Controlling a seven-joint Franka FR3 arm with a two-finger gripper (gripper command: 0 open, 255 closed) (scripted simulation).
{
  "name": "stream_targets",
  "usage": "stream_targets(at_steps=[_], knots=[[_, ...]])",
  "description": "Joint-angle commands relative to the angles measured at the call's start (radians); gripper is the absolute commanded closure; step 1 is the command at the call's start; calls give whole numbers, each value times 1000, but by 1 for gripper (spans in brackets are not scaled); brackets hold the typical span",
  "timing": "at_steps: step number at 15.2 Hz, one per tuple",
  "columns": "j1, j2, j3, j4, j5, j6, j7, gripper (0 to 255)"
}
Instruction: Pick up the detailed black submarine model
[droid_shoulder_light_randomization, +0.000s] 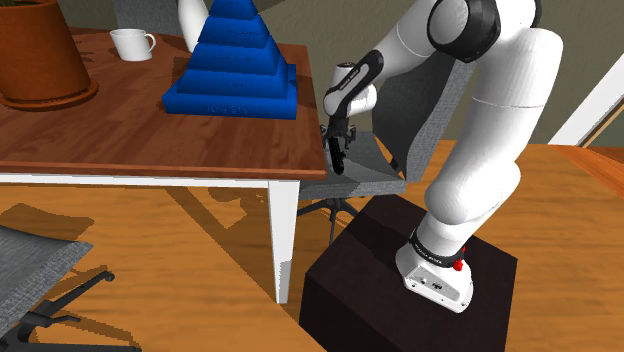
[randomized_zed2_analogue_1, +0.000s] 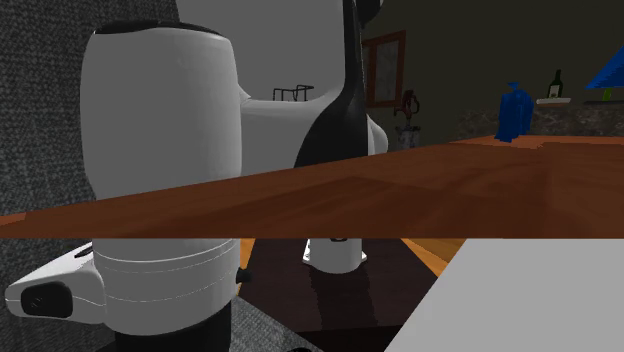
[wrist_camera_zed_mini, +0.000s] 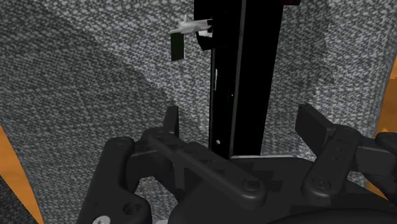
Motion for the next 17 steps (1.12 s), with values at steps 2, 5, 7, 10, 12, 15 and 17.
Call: stream_targets(at_steps=[2, 5, 7, 10, 12, 15, 17], knots=[[0, 9, 0, 1, 0, 8, 0, 255], [0, 9, 0, 2, 0, 8, 0, 255], [0, 9, 0, 2, 0, 8, 0, 255], [0, 9, 0, 2, 0, 8, 0, 255], [0, -3, 0, 3, 0, -5, 0, 255], [1, -36, 0, 8, 0, -43, -1, 255], [1, -57, 0, 12, 0, -69, -2, 255]])
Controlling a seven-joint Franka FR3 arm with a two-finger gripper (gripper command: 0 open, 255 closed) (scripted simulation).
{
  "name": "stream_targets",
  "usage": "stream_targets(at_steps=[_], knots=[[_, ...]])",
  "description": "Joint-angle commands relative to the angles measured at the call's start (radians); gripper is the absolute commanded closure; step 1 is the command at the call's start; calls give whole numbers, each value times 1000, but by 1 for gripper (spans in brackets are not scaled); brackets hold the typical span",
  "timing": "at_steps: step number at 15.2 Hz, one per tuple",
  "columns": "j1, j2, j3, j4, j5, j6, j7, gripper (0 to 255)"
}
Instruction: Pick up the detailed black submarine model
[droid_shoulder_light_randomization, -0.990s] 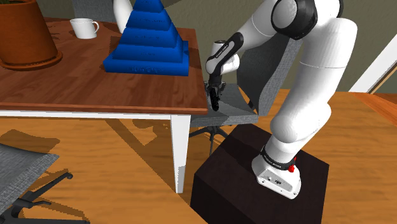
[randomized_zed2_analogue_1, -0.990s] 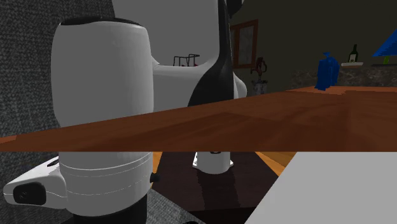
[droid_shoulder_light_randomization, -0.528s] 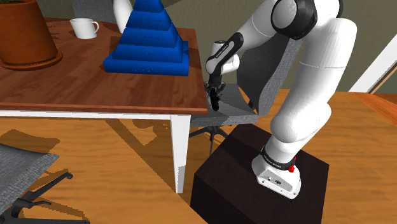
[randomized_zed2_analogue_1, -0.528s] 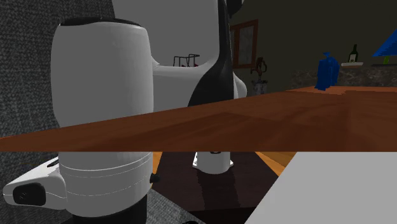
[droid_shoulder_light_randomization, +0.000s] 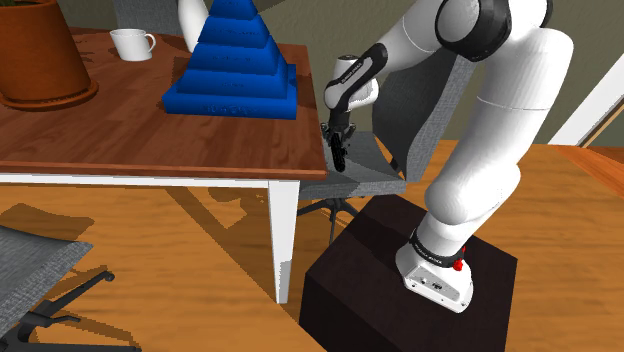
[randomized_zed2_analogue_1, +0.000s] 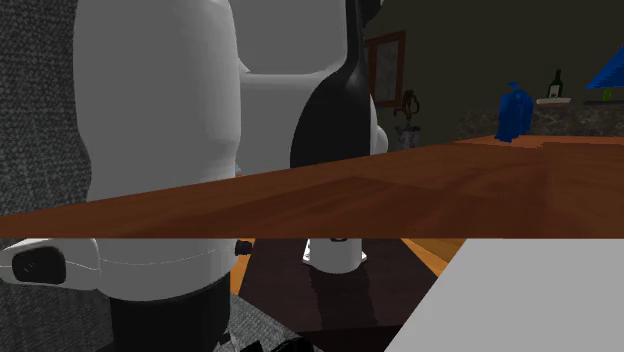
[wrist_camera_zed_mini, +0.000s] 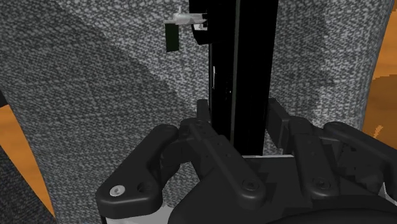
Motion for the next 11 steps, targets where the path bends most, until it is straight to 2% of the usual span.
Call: stream_targets(at_steps=[1, 9, 11], knots=[[0, -20, 0, 7, 0, -28, -2, 255], [1, -97, 0, 35, 0, -132, -6, 255], [1, -98, 0, 36, 0, -134, -6, 255]])
